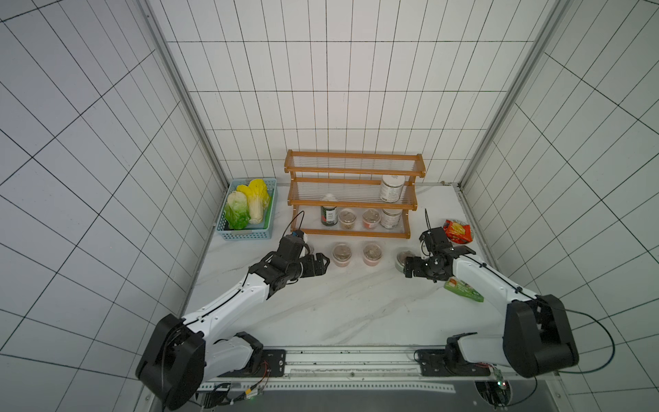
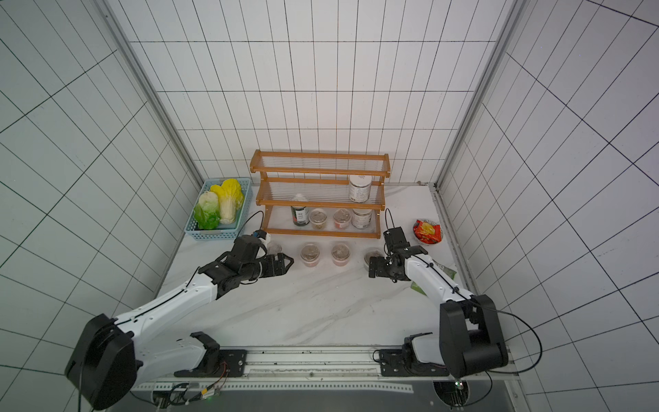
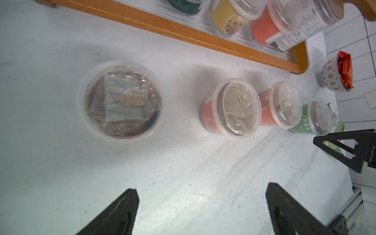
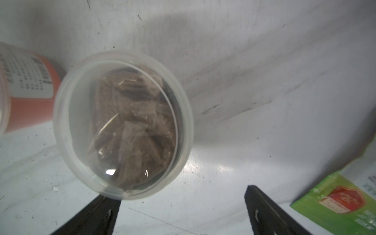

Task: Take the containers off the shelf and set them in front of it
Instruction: 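Adjust the container at the center of the board, then pick up a container from the shelf.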

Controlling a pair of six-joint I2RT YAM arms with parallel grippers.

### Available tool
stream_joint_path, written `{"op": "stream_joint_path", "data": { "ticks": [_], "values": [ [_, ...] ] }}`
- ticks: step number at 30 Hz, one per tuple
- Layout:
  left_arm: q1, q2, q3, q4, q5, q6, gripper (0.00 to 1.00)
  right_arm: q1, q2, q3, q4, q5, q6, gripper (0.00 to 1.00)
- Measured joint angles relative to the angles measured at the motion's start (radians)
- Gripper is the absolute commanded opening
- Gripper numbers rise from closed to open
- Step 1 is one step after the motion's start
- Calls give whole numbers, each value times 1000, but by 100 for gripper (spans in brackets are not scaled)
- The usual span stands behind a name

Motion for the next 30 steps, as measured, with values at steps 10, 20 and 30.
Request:
{"op": "stream_joint_path", "data": {
  "ticks": [10,20,30],
  "values": [
    [74,80,-18,55,4,-7,96,-7,42,39,3,14,-2,100],
    [79,53,19,33,-47,24,97,-7,-93,56,-35,5,-13,99],
    [105,-25,111,84,-124,167,99,24,-278,113,102,-90,-45,99]
  ]
}}
